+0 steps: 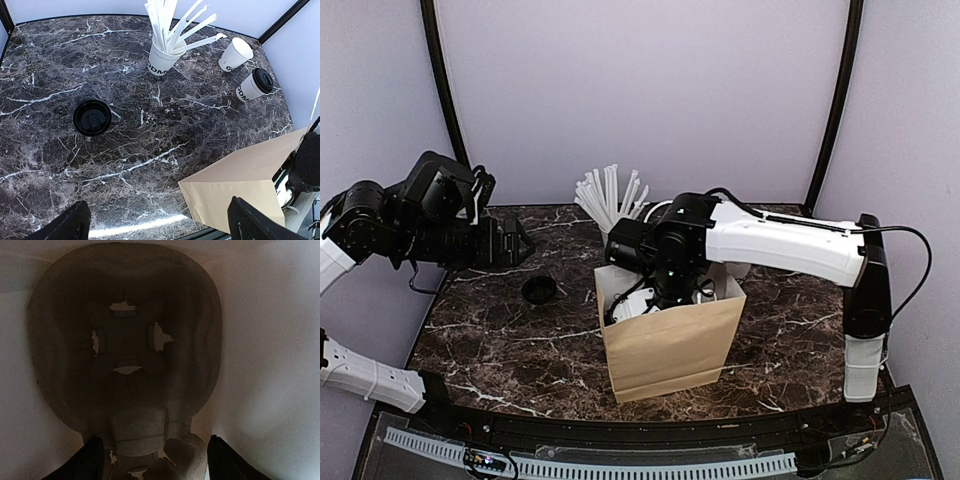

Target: Pack the takeout coffee

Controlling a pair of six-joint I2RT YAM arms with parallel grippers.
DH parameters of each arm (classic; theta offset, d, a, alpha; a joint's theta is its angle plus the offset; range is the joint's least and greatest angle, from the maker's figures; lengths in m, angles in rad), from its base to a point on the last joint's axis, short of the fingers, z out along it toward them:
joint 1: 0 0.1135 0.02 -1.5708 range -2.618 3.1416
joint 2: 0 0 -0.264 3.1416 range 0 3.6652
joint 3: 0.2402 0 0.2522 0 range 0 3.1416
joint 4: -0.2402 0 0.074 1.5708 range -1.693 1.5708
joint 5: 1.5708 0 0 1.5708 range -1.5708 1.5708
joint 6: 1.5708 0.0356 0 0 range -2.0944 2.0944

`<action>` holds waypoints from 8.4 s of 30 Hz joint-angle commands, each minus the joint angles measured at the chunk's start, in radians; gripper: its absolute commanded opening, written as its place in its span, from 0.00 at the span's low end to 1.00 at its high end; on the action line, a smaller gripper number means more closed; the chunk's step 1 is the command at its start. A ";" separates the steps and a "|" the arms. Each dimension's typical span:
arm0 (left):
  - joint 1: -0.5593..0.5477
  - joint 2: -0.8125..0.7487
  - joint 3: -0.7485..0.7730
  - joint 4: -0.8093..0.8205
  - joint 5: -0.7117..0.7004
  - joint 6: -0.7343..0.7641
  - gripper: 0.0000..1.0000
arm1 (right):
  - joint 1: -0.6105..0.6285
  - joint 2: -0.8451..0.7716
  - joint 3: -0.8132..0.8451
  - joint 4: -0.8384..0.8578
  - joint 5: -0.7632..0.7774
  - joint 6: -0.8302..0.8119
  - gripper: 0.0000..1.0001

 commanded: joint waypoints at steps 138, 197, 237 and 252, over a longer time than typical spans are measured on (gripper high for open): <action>0.341 0.450 0.446 0.569 0.814 0.700 0.00 | -0.292 -0.261 0.354 0.491 -0.657 0.179 0.00; 0.341 0.481 0.297 0.198 0.721 0.866 0.60 | -0.583 -0.475 -0.210 0.521 -0.806 0.144 0.99; 0.340 0.339 0.124 0.338 0.860 1.011 0.59 | -0.620 -0.507 -0.387 0.592 -0.845 0.157 0.99; 0.339 0.387 0.117 0.254 0.913 1.017 0.45 | -0.621 -0.510 -0.406 0.600 -0.848 0.154 0.99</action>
